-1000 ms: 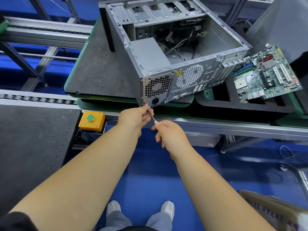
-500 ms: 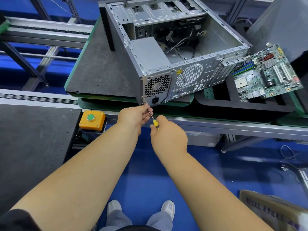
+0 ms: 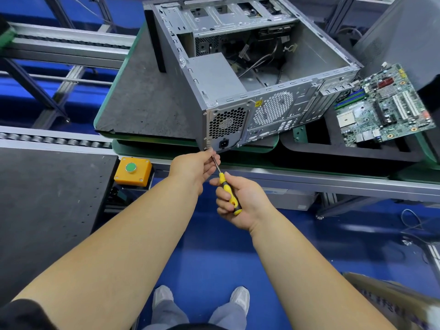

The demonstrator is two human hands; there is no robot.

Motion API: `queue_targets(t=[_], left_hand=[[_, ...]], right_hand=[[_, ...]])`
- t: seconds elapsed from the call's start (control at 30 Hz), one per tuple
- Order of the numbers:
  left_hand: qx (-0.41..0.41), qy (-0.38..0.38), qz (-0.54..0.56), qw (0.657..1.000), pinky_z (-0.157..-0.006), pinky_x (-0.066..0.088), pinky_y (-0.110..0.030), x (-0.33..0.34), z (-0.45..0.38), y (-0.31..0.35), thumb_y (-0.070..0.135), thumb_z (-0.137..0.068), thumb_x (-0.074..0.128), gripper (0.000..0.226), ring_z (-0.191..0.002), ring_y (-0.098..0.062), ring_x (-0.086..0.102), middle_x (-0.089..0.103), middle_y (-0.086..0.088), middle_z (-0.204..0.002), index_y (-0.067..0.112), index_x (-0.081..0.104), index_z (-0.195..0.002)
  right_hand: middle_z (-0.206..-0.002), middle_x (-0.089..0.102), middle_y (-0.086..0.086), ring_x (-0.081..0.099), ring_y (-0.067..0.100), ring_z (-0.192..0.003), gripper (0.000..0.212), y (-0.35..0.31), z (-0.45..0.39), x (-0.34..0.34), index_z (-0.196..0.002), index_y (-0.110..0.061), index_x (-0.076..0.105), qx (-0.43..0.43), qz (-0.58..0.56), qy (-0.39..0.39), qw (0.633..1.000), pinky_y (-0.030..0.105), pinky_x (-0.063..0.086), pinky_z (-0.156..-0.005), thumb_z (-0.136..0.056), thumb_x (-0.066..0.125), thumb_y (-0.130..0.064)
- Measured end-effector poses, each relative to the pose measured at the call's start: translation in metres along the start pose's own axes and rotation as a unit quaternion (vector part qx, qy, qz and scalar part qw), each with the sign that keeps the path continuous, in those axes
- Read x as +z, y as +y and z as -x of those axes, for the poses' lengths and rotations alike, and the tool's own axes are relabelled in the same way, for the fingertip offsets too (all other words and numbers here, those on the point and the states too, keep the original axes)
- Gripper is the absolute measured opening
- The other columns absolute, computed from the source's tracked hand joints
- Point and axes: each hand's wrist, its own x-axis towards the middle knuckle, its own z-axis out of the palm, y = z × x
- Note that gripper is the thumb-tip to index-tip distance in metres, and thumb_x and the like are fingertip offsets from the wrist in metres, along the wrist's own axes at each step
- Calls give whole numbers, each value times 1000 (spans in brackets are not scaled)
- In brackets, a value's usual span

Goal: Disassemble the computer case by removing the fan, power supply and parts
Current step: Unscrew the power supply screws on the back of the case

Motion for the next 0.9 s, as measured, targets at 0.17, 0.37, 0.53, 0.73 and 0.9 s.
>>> queue_targets(t=[0.17,0.37,0.53,0.73,0.9], left_hand=[[0,-10,-12,1000,-66,54,-16,-1,1,1,20,-97,59,13,-73,-7,67,70,-1,-82,11,66,-90],[-6,4,-6,1000,-61,55,-15,2,3,0,21,-96,60,13,-69,-5,68,72,0,-79,11,67,-91],[1,8,-1,1000,-67,54,-17,5,7,0,20,-97,59,13,-74,-8,68,71,-1,-81,11,66,-90],[-8,11,-26,1000,-72,50,-17,11,6,4,21,-98,56,22,-72,-7,61,65,0,-77,12,61,-79],[-10,18,-21,1000,-61,49,-14,11,2,3,19,-98,57,23,-68,-6,61,66,0,-68,10,61,-77]], right_hand=[[-52,45,-3,34,12,-43,35,1,1,7,-90,-14,65,-62,229,131,963,24,29,-47,-104,41,-35],[-70,49,-6,46,21,-67,28,1,8,10,-82,-21,43,-208,644,273,683,32,26,-50,-102,42,-40],[-78,46,-3,45,23,-67,21,6,5,14,-103,-20,51,-240,746,296,547,31,29,-56,-103,42,-38],[-80,56,-3,45,22,-67,18,7,3,14,-98,-21,51,-256,731,301,556,30,26,-52,-100,48,-38],[-63,57,-6,47,14,-58,33,-6,5,13,-79,-24,55,-145,477,185,847,29,33,-52,-94,51,-52]])
